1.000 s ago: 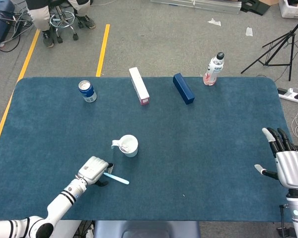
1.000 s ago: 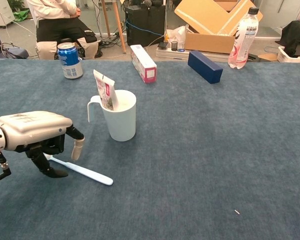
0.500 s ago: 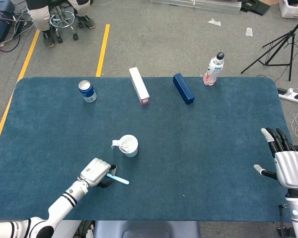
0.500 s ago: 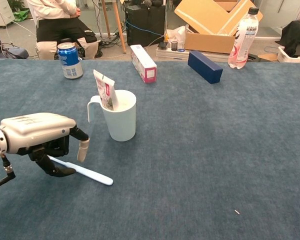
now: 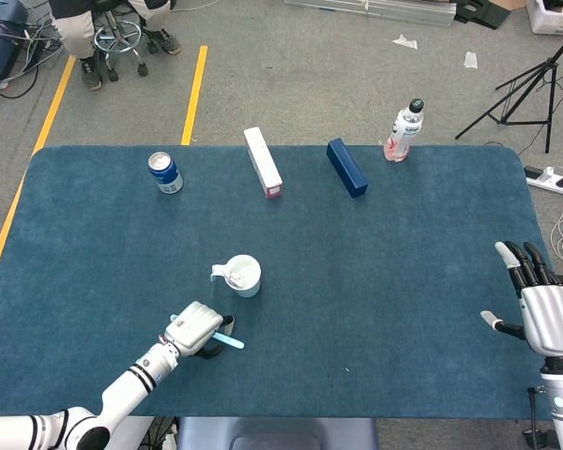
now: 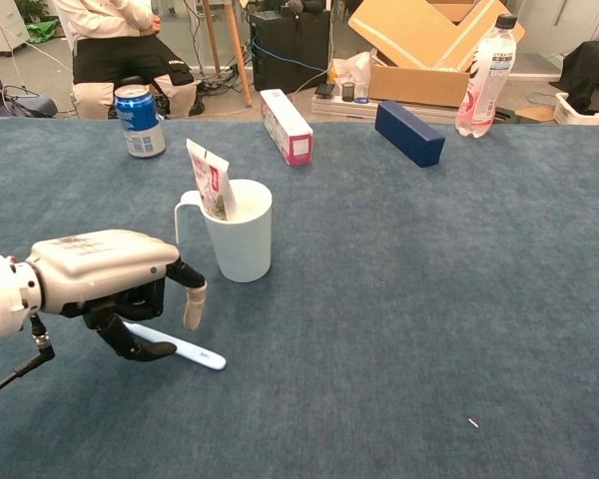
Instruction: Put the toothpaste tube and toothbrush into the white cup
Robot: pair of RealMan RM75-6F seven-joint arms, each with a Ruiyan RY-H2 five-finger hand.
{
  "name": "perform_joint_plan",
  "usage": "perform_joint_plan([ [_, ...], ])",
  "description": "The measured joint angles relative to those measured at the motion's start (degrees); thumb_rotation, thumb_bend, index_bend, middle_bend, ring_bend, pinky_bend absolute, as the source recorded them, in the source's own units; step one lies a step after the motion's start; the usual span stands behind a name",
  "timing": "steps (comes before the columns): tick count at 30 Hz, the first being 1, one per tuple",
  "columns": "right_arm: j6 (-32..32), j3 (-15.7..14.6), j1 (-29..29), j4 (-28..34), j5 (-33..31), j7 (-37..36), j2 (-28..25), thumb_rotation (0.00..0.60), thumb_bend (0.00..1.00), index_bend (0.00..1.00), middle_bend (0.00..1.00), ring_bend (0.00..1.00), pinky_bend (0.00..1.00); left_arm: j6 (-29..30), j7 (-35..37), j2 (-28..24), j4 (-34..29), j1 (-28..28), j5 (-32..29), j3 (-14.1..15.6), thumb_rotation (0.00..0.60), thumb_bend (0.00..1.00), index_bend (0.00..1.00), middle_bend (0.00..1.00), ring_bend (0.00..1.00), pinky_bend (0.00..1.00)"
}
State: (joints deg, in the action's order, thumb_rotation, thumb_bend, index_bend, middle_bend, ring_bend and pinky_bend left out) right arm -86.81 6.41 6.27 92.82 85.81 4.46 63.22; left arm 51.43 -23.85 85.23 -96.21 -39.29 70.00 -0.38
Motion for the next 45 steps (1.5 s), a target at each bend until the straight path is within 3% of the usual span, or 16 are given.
perform_joint_plan([
  [16, 0.2, 0.1, 0.04, 0.06, -0.27, -0.45, -0.28, 0.6, 0.0, 0.02, 0.11, 0.03, 0.35, -0.9, -1.65, 3.36, 3.87, -1.56, 0.18, -0.11, 0.6, 0.32, 0.45, 1.0, 1.0, 0.94],
  [45, 0.31, 0.01, -0.01, 0.36, -0.29, -0.53, -0.51, 0.6, 0.0, 0.02, 0.11, 0.03, 0.35, -1.97, -4.63, 4.2, 5.16, -2.73, -3.01, 0.76, 0.6, 0.32, 0.46, 1.0, 1.0, 0.94],
])
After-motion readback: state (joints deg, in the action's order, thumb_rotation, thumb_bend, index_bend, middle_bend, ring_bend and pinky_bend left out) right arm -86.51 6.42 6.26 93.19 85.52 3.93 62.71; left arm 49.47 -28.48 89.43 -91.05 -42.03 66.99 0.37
